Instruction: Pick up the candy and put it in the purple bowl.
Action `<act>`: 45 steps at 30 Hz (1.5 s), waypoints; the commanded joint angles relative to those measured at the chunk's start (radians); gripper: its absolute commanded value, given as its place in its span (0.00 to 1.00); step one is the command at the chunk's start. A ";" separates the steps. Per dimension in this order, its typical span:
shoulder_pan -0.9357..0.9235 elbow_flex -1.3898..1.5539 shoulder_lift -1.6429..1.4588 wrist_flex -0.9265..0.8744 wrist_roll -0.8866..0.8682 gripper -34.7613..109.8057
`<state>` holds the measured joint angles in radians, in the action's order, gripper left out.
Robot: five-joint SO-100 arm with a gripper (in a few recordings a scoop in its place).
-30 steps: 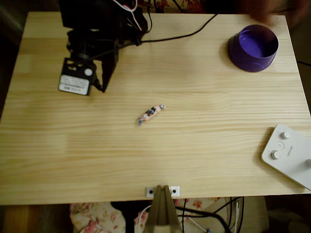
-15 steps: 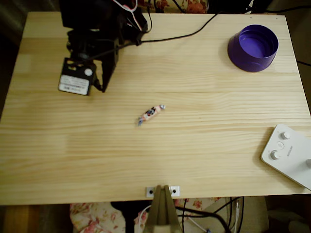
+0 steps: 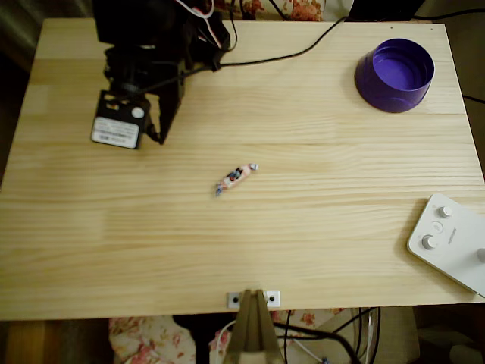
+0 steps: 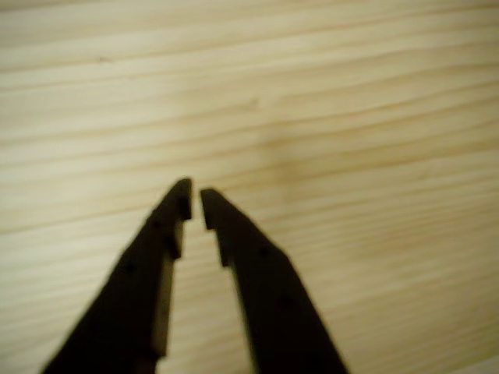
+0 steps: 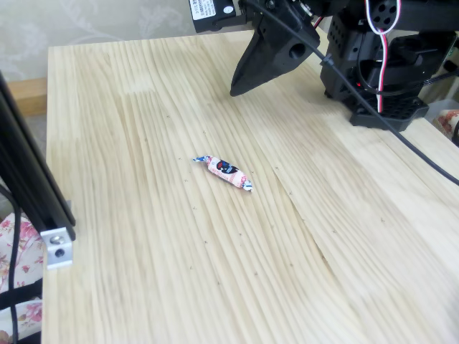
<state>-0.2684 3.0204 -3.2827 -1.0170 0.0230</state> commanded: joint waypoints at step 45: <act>0.143 -0.736 0.747 0.126 0.825 0.24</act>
<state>-0.1381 2.4130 -2.5495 -0.9020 0.6980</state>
